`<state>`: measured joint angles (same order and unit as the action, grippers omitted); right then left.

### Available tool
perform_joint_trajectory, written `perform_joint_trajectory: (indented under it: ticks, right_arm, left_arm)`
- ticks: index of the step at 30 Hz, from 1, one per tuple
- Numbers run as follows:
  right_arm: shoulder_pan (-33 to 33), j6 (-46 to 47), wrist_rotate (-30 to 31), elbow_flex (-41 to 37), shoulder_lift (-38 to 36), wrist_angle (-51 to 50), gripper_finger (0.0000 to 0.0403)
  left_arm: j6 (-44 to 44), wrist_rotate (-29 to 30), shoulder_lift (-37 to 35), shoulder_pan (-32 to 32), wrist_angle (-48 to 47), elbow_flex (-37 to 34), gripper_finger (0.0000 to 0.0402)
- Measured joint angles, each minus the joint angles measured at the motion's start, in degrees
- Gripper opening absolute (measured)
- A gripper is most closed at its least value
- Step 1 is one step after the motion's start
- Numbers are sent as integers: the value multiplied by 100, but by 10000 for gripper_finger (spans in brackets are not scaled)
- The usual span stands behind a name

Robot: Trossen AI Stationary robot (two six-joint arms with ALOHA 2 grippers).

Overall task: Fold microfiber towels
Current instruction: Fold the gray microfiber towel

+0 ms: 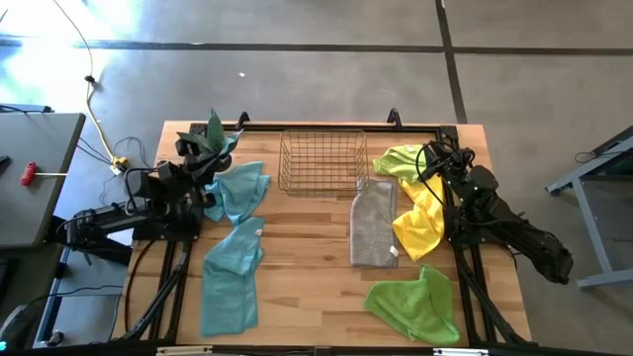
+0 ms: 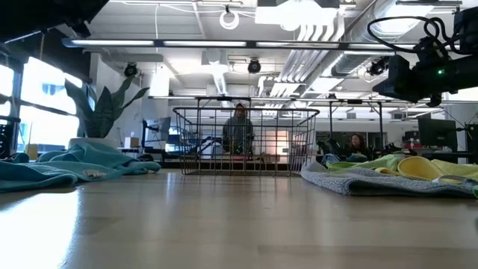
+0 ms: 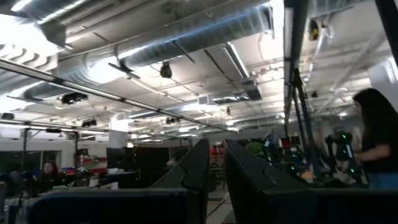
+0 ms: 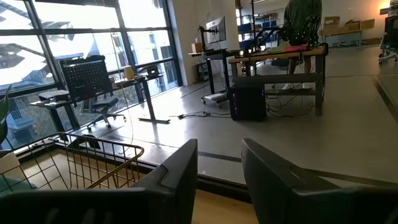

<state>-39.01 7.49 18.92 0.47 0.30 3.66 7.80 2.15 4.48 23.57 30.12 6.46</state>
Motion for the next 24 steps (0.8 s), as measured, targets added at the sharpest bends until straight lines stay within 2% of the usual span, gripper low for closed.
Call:
perform_joint_trajectory:
  ticks: [8,19,21,24]
  right_arm:
    - [1,0,0,0,0,0,118]
    - [-1,225,-7,0,-1,146,118]
    - [1,374,-196,0,1,330,118]
    - [3,428,-931,0,-1,809,118]
  left_arm:
    - [142,0,1314,4,-164,558,39]
    - [144,-4,3831,0,-168,1641,39]
    - [143,-29,4225,0,-144,1819,39]
    - [98,-267,4790,-2,-22,1997,39]
